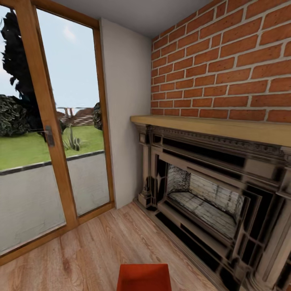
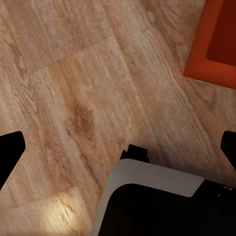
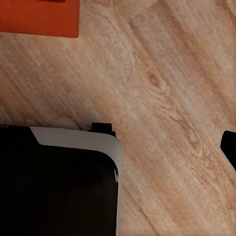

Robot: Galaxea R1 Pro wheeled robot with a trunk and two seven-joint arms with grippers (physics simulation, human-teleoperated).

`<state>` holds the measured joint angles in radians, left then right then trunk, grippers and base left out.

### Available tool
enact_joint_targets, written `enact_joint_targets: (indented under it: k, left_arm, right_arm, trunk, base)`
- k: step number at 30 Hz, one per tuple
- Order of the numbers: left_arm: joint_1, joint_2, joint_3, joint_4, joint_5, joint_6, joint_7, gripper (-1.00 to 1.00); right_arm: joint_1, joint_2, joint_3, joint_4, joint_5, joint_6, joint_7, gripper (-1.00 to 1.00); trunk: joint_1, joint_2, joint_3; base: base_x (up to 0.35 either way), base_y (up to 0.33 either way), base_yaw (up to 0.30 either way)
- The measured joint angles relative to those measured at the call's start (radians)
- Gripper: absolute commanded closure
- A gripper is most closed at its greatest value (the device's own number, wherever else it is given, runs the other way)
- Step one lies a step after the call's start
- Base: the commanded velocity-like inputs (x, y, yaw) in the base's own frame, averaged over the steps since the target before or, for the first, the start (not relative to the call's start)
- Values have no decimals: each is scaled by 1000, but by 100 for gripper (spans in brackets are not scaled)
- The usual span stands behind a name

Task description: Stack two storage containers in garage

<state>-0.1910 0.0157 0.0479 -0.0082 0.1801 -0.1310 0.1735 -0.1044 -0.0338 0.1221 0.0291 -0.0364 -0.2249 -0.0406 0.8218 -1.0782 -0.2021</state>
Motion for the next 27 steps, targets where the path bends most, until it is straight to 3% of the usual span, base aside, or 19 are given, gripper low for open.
enact_joint_targets:
  k: [10,27]
  left_arm:
    - [0,1,0,0,0,0,0,-100]
    - [0,0,0,0,0,0,0,-100]
  right_arm:
    - [0,1,0,0,0,1,0,-100]
    - [0,5,-1,0,-3,2,-1,-100]
  trunk:
    - [0,0,0]
    - [0,0,0]
  base:
    - [0,113,0]
    - [0,9,0]
